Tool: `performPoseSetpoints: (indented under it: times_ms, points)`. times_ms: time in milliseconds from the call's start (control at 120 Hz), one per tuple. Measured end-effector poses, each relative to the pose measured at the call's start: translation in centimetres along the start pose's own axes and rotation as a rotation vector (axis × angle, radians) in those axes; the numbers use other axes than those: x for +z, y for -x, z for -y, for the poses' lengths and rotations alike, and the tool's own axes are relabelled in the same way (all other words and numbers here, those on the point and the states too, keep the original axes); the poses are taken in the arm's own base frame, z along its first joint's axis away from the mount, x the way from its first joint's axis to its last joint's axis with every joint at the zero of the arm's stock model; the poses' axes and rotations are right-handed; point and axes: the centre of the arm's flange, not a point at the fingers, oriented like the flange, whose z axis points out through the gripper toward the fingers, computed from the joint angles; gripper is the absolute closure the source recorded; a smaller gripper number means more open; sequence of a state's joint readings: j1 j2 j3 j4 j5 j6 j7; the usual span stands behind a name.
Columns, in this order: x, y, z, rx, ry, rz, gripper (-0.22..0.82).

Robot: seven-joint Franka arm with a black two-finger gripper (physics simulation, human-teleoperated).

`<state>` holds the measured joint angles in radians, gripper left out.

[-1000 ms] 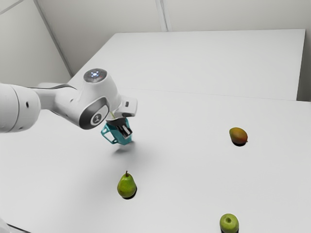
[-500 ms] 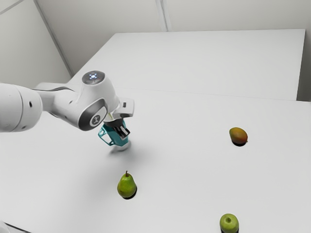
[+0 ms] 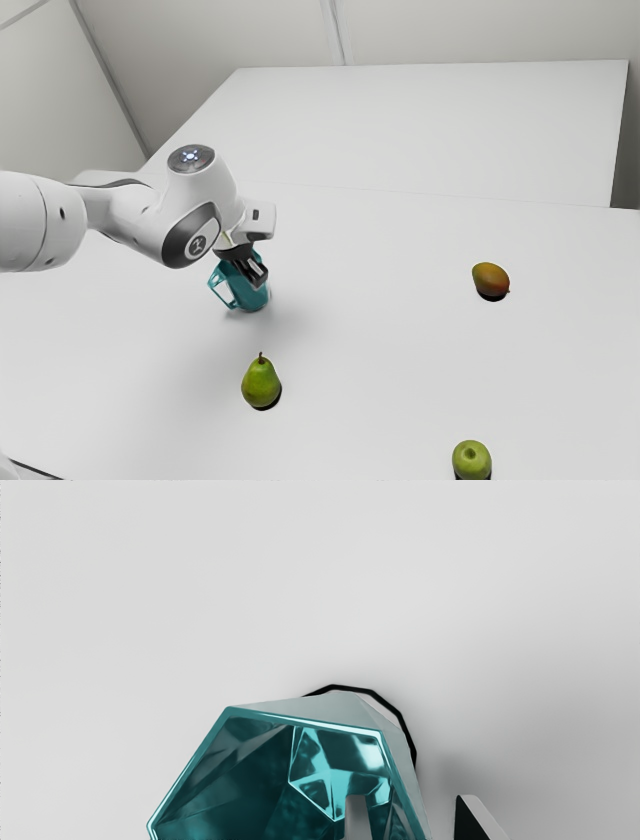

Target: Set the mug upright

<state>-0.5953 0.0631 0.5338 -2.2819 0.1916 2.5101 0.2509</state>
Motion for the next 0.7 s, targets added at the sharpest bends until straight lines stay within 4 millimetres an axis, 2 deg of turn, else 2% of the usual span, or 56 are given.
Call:
performPoseSetpoints:
  times_ms: [167,325,700]
  points:
    - [-0.5,-0.1,0.1,0.003,0.001,-0.009,0.4]
    - [-1.6,-0.3,0.3,0.004,0.003,-0.03,0.33]
    - [-4.0,-0.9,0.5,0.008,0.006,-0.07,0.26]
